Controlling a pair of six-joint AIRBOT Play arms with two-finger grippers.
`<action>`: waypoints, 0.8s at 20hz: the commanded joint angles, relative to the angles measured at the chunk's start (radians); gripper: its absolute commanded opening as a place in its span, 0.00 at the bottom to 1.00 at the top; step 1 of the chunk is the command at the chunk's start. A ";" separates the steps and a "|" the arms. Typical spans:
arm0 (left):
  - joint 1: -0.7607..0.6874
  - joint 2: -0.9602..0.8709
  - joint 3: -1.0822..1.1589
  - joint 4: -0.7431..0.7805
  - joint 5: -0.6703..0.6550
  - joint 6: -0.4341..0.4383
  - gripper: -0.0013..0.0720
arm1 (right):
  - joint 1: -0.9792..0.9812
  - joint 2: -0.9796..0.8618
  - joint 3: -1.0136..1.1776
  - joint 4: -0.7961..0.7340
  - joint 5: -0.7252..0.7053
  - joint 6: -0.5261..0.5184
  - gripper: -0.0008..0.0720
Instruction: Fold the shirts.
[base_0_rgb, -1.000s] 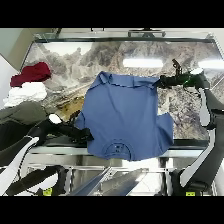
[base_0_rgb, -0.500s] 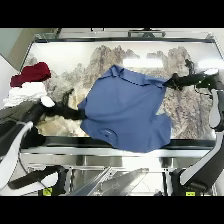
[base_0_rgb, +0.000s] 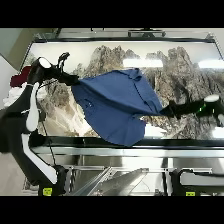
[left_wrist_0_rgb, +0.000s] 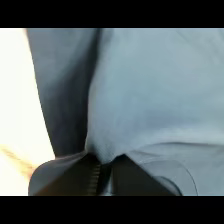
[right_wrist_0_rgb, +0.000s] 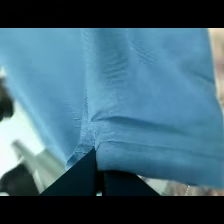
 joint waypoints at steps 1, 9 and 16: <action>0.002 -0.134 0.207 0.010 -0.121 -0.030 0.64 | 0.000 0.231 -0.343 0.053 -0.299 -0.012 0.04; 0.060 0.084 -0.135 0.009 -0.382 -0.180 0.99 | -0.080 0.255 -0.118 -0.216 -0.145 -0.068 0.65; -0.037 0.396 -0.875 -0.117 -0.123 -0.181 0.96 | -0.105 0.248 0.052 -0.264 -0.156 -0.082 0.65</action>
